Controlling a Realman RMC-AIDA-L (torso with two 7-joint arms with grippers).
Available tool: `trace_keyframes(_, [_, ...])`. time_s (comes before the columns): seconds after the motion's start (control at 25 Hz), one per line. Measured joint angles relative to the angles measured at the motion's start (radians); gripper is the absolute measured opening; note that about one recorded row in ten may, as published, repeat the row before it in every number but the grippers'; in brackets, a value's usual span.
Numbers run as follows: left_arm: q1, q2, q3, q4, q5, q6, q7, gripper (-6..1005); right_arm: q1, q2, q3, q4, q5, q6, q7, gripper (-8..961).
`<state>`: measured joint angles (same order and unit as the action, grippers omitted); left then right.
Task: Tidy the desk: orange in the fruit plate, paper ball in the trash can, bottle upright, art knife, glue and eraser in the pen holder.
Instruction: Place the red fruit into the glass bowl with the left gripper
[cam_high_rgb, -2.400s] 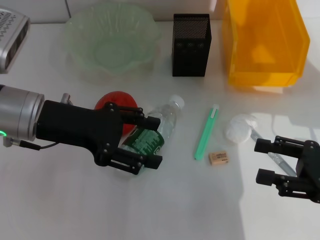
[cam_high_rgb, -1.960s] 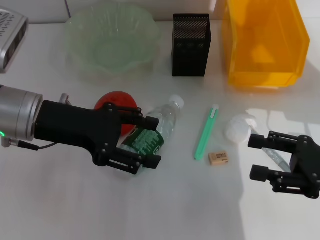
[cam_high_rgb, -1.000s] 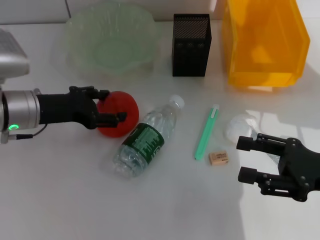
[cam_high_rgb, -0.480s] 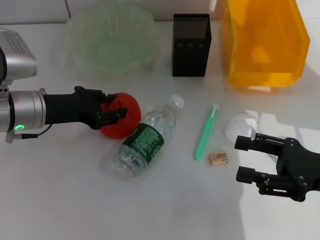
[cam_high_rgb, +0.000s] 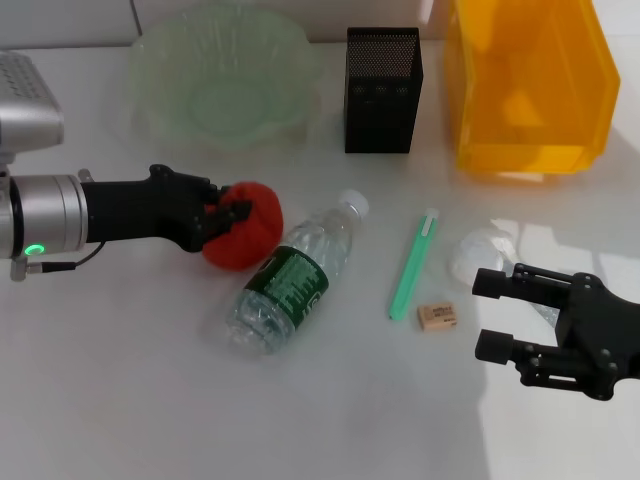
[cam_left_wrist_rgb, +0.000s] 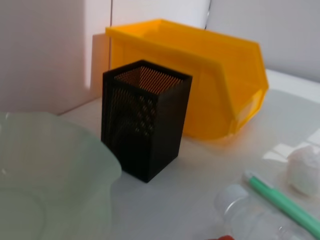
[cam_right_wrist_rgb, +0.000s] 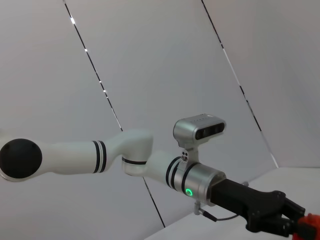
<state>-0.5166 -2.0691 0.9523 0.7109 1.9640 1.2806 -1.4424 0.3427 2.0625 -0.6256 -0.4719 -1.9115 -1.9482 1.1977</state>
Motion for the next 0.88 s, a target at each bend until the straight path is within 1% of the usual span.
trace_keyframes(0.12, [0.017, 0.003, -0.011, 0.035, -0.084, 0.038, 0.000, 211, -0.005, -0.002, 0.012, -0.002, 0.002, 0.000, 0.000, 725])
trace_keyframes(0.2, [0.031, 0.004, -0.038, 0.059, -0.161, 0.046, 0.000, 198, -0.005, -0.003, 0.015, -0.002, 0.002, 0.000, 0.000, 723])
trace_keyframes(0.28, [0.031, 0.004, -0.038, 0.059, -0.161, 0.046, 0.000, 184, -0.006, -0.003, 0.022, -0.002, 0.003, -0.001, 0.001, 720])
trace_keyframes(0.32, [0.035, 0.004, -0.060, 0.064, -0.211, 0.044, 0.001, 178, -0.006, -0.002, 0.033, 0.001, 0.003, -0.002, 0.001, 718])
trace_keyframes(0.36, [0.027, 0.004, -0.102, 0.063, -0.317, 0.009, 0.001, 171, -0.006, -0.002, 0.033, 0.001, 0.003, -0.002, 0.001, 717])
trace_keyframes(0.4, [0.011, 0.004, -0.111, 0.058, -0.360, -0.042, 0.002, 163, -0.006, -0.002, 0.037, 0.003, 0.003, -0.003, 0.001, 716])
trace_keyframes(0.44, [0.011, 0.004, -0.111, 0.058, -0.360, -0.042, 0.002, 156, -0.005, 0.001, 0.046, 0.005, 0.003, -0.003, 0.000, 714])
trace_keyframes(0.48, [-0.005, 0.002, -0.111, 0.053, -0.384, -0.093, 0.002, 148, -0.005, 0.001, 0.046, 0.005, 0.003, -0.003, 0.000, 713])
trace_keyframes(0.52, [-0.005, 0.002, -0.111, 0.053, -0.384, -0.093, 0.002, 141, -0.004, 0.004, 0.049, 0.005, 0.003, -0.004, -0.001, 712])
trace_keyframes(0.56, [-0.053, 0.000, -0.089, 0.024, -0.400, -0.208, 0.002, 133, -0.003, 0.008, 0.050, 0.006, 0.003, -0.004, -0.002, 710])
trace_keyframes(0.6, [-0.094, 0.000, -0.070, -0.008, -0.399, -0.276, 0.002, 125, -0.002, 0.011, 0.050, 0.006, 0.003, -0.004, -0.003, 709])
trace_keyframes(0.64, [-0.123, -0.001, -0.057, -0.032, -0.398, -0.316, 0.002, 117, 0.002, 0.014, 0.050, 0.009, 0.003, -0.004, -0.004, 707])
trace_keyframes(0.68, [-0.165, -0.004, -0.033, -0.070, -0.395, -0.402, 0.002, 110, 0.002, 0.014, 0.050, 0.009, 0.003, -0.004, -0.004, 706])
trace_keyframes(0.76, [-0.188, -0.008, -0.002, -0.090, -0.398, -0.466, 0.002, 94, 0.006, 0.016, 0.051, 0.020, 0.004, -0.003, -0.005, 703])
trace_keyframes(0.84, [-0.200, -0.010, 0.042, -0.100, -0.421, -0.516, 0.002, 112, 0.008, 0.017, 0.052, 0.031, 0.005, 0.001, -0.006, 700])
trace_keyframes(0.88, [-0.199, -0.010, 0.045, -0.100, -0.435, -0.517, 0.002, 121, 0.008, 0.017, 0.052, 0.031, 0.005, 0.001, -0.006, 699])
